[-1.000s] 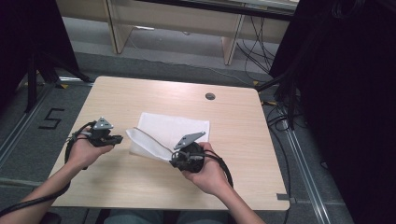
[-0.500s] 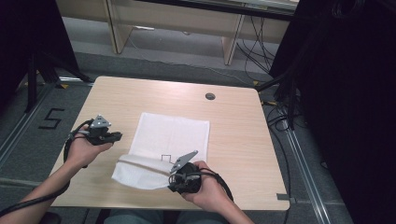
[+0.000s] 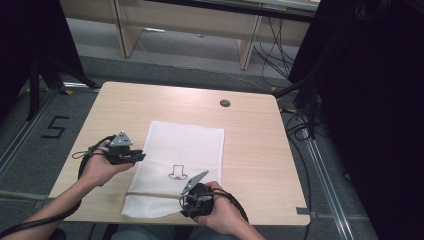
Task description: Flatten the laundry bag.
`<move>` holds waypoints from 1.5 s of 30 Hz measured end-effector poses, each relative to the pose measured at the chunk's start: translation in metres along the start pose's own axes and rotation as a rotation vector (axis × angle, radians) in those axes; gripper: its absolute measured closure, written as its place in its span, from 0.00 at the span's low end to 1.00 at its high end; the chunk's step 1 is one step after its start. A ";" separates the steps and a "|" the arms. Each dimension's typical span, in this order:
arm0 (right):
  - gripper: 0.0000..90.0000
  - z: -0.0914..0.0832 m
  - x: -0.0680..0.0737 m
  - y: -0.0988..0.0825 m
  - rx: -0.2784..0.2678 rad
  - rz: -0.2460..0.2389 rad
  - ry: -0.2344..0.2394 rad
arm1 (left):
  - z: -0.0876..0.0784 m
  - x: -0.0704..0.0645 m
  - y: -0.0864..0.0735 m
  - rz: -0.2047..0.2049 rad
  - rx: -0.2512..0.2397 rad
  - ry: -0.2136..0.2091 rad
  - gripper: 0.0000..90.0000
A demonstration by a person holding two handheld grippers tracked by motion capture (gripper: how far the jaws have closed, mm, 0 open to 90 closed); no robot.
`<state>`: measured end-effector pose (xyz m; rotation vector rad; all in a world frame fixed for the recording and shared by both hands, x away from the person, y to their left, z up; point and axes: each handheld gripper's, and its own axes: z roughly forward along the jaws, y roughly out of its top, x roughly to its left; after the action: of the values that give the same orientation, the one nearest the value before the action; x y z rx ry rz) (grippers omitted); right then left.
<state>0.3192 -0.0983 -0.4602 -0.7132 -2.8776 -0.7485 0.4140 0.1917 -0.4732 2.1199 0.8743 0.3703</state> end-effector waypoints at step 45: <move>1.00 -0.017 -0.095 -0.040 0.050 0.266 -0.292 | 0.021 -0.056 -0.017 0.161 0.287 -0.201 0.90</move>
<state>0.3843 -0.1768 -0.4810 -1.2624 -2.9456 -0.5776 0.3773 0.1485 -0.4978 2.4514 0.6745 0.1132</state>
